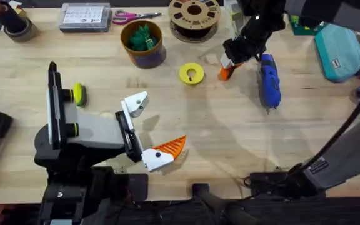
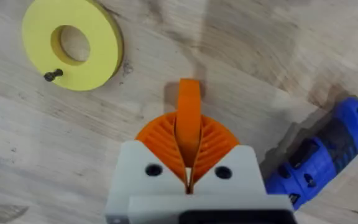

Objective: Pick up the gripper from the table and insert it into the empty holder that is missing its gripper. Then pick up a screw, insert it into the mounting hole, and use the screwdriver to tighten it. Finally, clean up the table by picking up the vegetable and placing it into the bucket.

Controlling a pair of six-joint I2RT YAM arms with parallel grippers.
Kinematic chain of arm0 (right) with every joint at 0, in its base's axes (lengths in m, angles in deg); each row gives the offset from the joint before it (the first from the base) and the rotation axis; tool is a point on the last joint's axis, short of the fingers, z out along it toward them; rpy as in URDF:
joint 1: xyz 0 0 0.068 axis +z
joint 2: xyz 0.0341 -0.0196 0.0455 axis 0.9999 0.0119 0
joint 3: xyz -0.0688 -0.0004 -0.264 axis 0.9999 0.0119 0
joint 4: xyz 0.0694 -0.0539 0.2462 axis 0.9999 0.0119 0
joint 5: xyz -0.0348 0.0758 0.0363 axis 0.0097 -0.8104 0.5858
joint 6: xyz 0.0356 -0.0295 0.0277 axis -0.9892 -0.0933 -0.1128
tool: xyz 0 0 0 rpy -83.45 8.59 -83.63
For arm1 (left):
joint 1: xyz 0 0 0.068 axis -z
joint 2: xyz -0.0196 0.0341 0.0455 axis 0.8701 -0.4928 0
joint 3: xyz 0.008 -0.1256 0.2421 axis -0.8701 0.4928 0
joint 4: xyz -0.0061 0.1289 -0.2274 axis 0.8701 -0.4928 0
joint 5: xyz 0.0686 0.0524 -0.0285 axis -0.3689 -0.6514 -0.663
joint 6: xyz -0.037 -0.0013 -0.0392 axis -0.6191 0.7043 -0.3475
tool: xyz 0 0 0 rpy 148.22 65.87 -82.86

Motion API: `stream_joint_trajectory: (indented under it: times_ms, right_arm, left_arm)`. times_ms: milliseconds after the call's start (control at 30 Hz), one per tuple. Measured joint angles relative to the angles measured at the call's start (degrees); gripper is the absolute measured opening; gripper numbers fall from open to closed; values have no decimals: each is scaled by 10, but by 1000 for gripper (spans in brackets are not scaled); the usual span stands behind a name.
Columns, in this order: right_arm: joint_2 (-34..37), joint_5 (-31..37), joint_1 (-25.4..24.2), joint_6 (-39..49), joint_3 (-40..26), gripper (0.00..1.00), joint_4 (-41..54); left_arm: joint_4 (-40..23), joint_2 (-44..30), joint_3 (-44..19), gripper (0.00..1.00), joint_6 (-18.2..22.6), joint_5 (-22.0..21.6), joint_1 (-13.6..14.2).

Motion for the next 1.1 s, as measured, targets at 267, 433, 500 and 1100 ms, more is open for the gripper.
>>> stream_joint_trajectory:
  times_ms: [267, 433, 500, 1100]
  right_arm:
    - [0, 0, 0, -7, -30, 10, 65]
    - [-3, -1, 0, -23, -68, 10, 81]
    - [-13, -8, 0, -27, -68, 10, 84]
    - [-123, -374, -18, -74, 35, 10, -101]
  left_arm:
    - [0, 0, 0, 985, 0, 0, 0]
    - [0, 0, 0, 985, 0, 0, 0]
    - [0, 0, 0, 986, 0, 0, 0]
    - [0, 0, 0, 985, 0, 0, 0]
